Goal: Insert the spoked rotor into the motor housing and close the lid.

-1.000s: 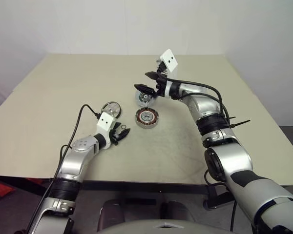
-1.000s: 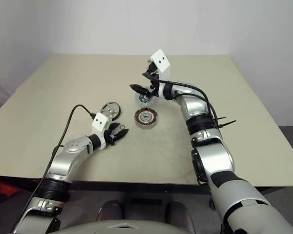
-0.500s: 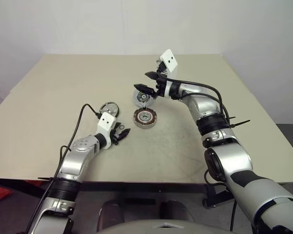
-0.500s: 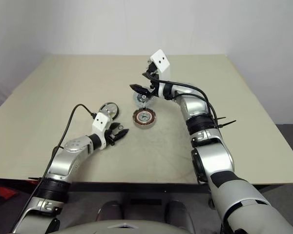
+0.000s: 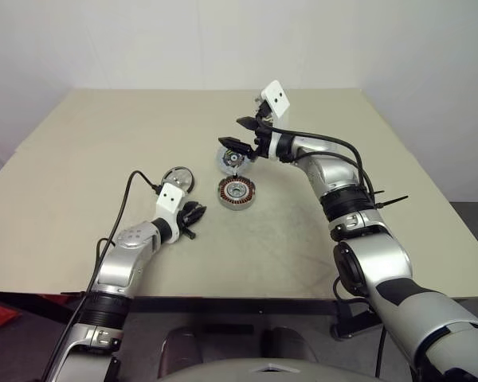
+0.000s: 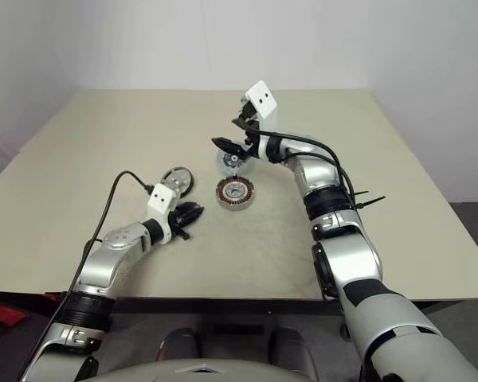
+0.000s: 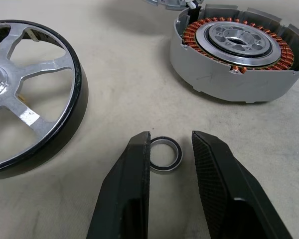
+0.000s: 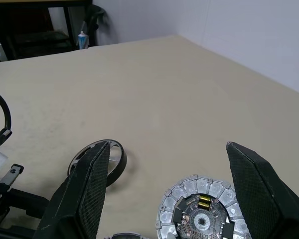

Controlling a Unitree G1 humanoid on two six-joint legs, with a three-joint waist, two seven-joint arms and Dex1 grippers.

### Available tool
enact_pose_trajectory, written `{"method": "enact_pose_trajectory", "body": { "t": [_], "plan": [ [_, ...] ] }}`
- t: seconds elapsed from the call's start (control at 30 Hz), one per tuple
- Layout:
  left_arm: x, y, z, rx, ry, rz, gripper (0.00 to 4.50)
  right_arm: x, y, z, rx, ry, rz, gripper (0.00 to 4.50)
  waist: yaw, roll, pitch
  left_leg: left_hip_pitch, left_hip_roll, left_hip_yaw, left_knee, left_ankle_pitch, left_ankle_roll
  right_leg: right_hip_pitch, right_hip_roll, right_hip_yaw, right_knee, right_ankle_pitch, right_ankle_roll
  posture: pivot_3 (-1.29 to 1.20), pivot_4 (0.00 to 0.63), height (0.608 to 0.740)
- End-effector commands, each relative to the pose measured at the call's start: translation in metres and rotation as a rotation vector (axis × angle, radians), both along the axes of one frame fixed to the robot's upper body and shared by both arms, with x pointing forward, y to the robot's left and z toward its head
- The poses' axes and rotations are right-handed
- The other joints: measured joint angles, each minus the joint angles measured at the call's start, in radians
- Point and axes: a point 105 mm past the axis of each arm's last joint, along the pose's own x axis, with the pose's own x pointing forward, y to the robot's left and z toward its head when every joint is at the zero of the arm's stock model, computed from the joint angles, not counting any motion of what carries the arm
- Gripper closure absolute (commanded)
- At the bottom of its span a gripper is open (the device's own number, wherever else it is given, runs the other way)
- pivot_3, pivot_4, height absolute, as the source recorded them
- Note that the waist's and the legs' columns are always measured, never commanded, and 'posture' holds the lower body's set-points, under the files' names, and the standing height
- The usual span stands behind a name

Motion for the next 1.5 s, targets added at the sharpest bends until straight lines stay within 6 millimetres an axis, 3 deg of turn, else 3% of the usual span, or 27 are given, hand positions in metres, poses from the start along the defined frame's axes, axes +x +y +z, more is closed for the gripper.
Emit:
{"method": "enact_pose_trajectory", "body": {
  "t": [0.03, 0.33, 0.8, 0.93, 1.13, 1.37, 1.5],
  "plan": [
    [0.002, 0.003, 0.007, 0.0, -0.025, 0.012, 3.13, -0.001, 0.005, 0.021, 0.015, -0.076, 0.017, 0.32, 0.0, 0.0, 0.0, 0.0, 0.0, 0.0, 0.0, 0.0, 0.0, 0.0, 0.0, 0.0, 0.0, 0.0, 0.0, 0.0, 0.0, 0.74],
    [0.009, 0.017, 0.006, 0.044, -0.028, 0.087, 3.13, -0.002, 0.006, 0.021, 0.018, -0.075, 0.019, 0.32, 0.0, 0.0, 0.0, 0.0, 0.0, 0.0, 0.0, 0.0, 0.0, 0.0, 0.0, 0.0, 0.0, 0.0, 0.0, 0.0, 0.0, 0.74],
    [0.006, 0.01, 0.006, 0.016, -0.005, 0.059, 3.13, -0.002, 0.006, 0.023, 0.019, -0.077, 0.02, 0.32, 0.0, 0.0, 0.0, 0.0, 0.0, 0.0, 0.0, 0.0, 0.0, 0.0, 0.0, 0.0, 0.0, 0.0, 0.0, 0.0, 0.0, 0.74],
    [0.007, 0.01, 0.008, -0.001, 0.0, 0.056, 3.79, -0.001, 0.005, 0.023, 0.021, -0.078, 0.018, 0.32, 0.0, 0.0, 0.0, 0.0, 0.0, 0.0, 0.0, 0.0, 0.0, 0.0, 0.0, 0.0, 0.0, 0.0, 0.0, 0.0, 0.0, 0.74],
    [0.006, 0.008, 0.01, 0.007, -0.017, 0.041, 3.79, -0.001, 0.006, 0.022, 0.02, -0.075, 0.017, 0.32, 0.0, 0.0, 0.0, 0.0, 0.0, 0.0, 0.0, 0.0, 0.0, 0.0, 0.0, 0.0, 0.0, 0.0, 0.0, 0.0, 0.0, 0.74],
    [0.008, -0.007, 0.042, -0.146, -0.097, -0.005, 3.79, -0.001, 0.006, 0.02, 0.013, -0.073, 0.021, 0.32, 0.001, 0.0, 0.0, 0.0, 0.0, 0.0, 0.0, 0.0, 0.0, 0.0, 0.0, 0.0, 0.0, 0.0, 0.0, 0.0, 0.0, 0.74],
    [0.011, -0.006, 0.049, -0.169, -0.111, 0.003, 3.79, -0.001, 0.006, 0.02, 0.011, -0.074, 0.019, 0.32, 0.0, 0.0, 0.0, 0.0, 0.0, 0.0, 0.0, 0.0, 0.0, 0.0, 0.0, 0.0, 0.0, 0.0, 0.0, 0.0, 0.0, 0.74]
  ]
}}
